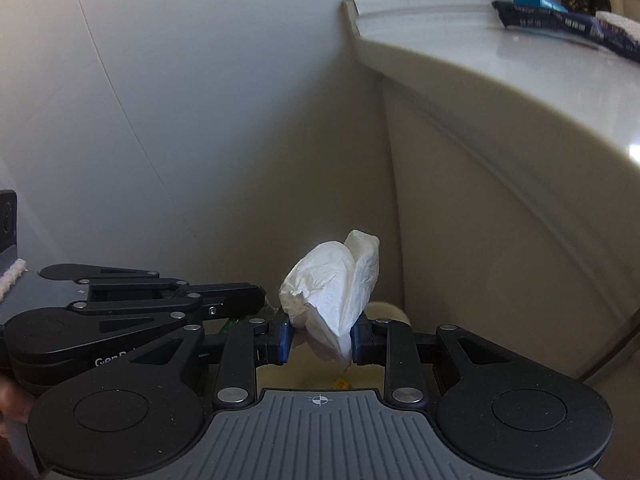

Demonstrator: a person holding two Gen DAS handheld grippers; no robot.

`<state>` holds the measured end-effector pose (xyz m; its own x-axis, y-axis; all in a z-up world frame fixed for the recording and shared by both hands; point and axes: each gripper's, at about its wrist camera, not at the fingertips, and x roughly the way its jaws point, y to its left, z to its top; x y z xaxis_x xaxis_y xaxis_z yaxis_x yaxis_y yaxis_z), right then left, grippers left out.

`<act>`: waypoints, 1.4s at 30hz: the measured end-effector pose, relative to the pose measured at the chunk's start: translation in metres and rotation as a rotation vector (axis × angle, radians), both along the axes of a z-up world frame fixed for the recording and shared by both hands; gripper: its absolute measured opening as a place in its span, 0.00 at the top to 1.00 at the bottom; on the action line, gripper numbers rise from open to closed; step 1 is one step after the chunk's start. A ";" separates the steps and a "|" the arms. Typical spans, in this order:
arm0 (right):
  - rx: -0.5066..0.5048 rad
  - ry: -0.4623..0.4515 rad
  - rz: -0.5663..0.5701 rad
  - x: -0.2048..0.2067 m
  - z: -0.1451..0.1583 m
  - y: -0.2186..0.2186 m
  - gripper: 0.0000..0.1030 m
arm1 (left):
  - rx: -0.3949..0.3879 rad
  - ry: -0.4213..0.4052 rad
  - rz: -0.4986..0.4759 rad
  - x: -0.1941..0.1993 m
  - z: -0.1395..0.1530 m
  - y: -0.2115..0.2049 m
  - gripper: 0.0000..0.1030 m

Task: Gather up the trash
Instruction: 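Carry the sachet and tissue down over the cream trash bin, then open the left tool over the bin while the right tool releases the tissue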

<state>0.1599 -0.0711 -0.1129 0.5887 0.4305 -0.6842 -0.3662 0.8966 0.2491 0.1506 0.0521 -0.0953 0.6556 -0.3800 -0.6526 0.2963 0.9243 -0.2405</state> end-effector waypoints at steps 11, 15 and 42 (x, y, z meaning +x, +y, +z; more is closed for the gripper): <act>-0.036 0.200 -0.014 0.012 -0.097 0.008 0.75 | -0.015 0.200 0.073 0.006 -0.083 0.004 0.99; -0.053 0.278 -0.009 0.025 -0.121 0.010 0.75 | 0.010 0.256 0.092 0.009 -0.104 0.006 0.99; -0.168 0.406 -0.002 0.052 -0.158 0.035 0.51 | 0.118 0.394 0.100 0.017 -0.140 -0.010 0.86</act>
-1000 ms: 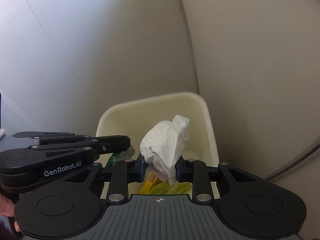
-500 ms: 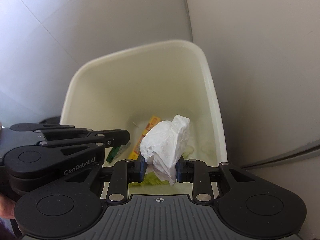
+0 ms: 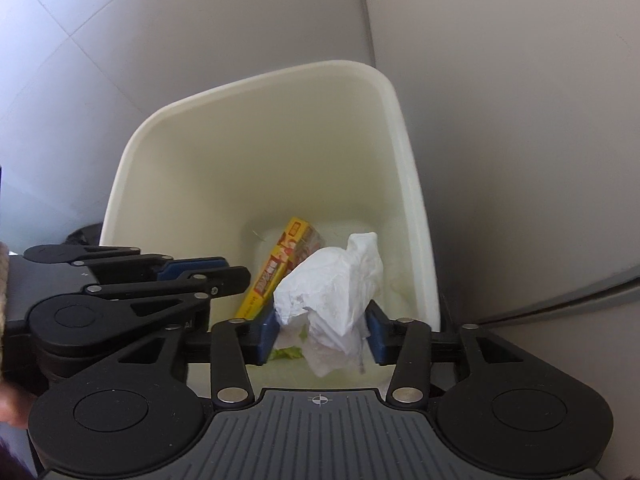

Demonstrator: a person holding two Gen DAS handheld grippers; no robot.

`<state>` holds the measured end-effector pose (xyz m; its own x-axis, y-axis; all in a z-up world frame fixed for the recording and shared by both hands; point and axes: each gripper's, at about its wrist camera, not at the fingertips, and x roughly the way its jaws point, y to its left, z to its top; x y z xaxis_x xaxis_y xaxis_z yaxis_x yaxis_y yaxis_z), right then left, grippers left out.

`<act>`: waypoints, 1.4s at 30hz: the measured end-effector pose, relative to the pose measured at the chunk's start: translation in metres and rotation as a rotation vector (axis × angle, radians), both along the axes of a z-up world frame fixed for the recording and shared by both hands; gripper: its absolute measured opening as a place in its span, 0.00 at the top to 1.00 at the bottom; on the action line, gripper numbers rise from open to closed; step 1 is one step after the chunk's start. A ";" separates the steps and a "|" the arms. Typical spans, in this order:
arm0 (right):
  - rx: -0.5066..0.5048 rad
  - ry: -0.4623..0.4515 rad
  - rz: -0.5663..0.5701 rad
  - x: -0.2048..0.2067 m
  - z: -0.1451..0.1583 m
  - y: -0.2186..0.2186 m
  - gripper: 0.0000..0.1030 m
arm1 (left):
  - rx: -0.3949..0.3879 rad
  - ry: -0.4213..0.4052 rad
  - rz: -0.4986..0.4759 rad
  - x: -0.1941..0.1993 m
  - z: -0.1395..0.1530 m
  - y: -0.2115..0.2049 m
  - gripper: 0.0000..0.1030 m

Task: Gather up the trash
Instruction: 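Open the left tool over the bin while the right tool releases the tissue, then raise both open tools from the bin back toward the counter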

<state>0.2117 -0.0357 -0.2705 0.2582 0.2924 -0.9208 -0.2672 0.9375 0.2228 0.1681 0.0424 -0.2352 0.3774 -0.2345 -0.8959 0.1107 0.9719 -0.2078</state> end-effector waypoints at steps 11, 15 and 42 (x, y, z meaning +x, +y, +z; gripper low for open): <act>0.028 0.014 -0.002 -0.001 0.001 -0.011 0.44 | 0.008 -0.005 0.021 0.000 -0.009 -0.001 0.70; 0.039 0.013 -0.007 -0.001 0.001 -0.012 0.40 | 0.005 -0.014 0.031 -0.001 -0.006 0.003 0.65; 0.033 -0.120 0.039 -0.042 0.070 -0.030 0.18 | 0.019 -0.160 0.022 -0.037 0.066 0.010 0.07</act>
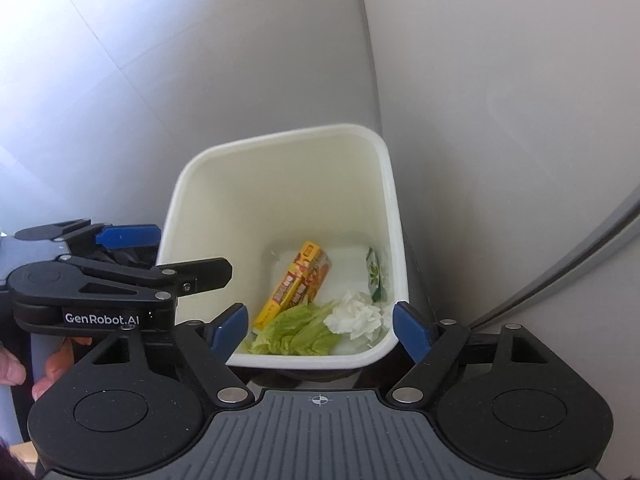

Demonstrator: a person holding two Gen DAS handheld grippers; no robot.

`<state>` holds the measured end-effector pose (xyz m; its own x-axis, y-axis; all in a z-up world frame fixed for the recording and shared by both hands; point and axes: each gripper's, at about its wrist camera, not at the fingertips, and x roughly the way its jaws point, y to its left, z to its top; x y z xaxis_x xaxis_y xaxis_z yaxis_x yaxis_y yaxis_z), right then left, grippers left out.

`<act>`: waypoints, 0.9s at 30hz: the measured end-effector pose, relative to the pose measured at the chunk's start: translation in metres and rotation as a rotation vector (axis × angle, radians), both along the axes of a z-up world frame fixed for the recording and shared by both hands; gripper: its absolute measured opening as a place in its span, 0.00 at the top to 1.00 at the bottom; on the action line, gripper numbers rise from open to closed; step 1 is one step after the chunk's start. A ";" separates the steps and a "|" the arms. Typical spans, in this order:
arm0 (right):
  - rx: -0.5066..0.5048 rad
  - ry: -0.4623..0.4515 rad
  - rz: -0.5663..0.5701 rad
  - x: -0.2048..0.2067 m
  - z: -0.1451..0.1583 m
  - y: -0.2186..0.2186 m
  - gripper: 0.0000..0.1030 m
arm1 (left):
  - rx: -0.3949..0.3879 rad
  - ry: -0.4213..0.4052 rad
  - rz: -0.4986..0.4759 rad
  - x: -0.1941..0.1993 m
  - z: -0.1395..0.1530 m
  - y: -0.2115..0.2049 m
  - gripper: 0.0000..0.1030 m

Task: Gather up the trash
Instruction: 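Raise both open tools from the bin back toward the counter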

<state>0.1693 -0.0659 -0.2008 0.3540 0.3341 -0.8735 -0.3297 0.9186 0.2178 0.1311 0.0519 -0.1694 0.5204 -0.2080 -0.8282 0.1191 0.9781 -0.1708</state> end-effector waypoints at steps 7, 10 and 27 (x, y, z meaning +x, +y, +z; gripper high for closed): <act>-0.030 -0.040 0.065 -0.020 0.040 0.006 0.14 | 0.002 -0.052 -0.010 -0.009 0.042 0.003 0.01; -0.034 -0.060 0.087 -0.028 0.062 0.007 0.12 | -0.003 -0.066 -0.017 -0.010 0.065 0.004 0.01; 0.001 -0.321 0.021 -0.028 0.209 -0.057 0.07 | -0.001 -0.265 -0.161 0.022 0.186 -0.028 0.01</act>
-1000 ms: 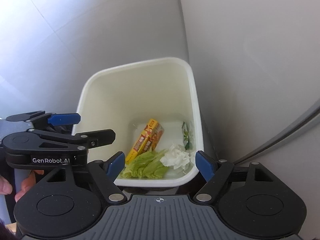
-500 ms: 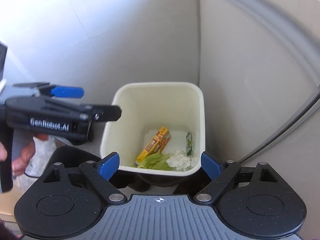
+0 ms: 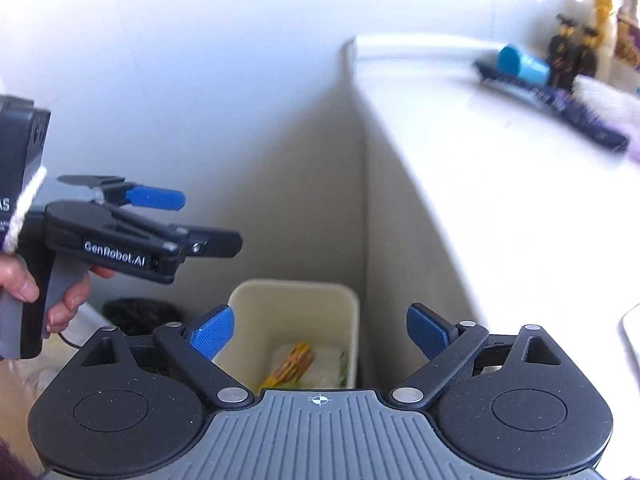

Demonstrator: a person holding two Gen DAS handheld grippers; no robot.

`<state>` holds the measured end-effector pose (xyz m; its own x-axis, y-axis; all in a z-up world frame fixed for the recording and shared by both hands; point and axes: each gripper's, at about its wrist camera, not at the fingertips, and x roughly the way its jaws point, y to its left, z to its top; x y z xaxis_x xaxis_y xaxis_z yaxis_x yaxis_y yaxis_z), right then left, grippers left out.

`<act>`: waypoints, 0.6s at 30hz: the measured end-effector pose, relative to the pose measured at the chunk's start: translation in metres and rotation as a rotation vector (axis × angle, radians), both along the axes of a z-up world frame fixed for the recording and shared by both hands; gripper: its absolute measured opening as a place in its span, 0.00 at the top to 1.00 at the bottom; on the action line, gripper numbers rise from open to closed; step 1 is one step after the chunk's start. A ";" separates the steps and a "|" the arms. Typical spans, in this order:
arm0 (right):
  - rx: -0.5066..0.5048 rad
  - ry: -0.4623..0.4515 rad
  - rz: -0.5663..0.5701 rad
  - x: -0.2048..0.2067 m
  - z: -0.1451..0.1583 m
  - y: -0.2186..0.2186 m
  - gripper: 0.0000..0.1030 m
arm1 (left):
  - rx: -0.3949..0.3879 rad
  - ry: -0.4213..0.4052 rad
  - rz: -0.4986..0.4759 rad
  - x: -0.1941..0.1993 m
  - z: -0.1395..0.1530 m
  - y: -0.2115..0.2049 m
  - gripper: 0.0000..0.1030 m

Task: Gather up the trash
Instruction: 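Raise both open tools from the bin back toward the counter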

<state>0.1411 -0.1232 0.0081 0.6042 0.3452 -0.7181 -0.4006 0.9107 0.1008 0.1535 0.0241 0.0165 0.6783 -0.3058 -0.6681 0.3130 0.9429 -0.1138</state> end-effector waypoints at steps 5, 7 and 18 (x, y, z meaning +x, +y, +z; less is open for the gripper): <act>-0.013 -0.071 -0.098 0.021 0.029 -0.045 0.05 | 0.031 -0.060 -0.066 0.027 0.028 -0.034 0.01; -0.017 -0.090 -0.139 0.032 0.037 -0.064 0.05 | 0.049 -0.088 -0.092 0.040 0.035 -0.050 0.01; 0.031 -0.126 -0.386 0.116 0.056 -0.185 0.05 | 0.130 -0.215 -0.308 0.122 0.052 -0.127 0.01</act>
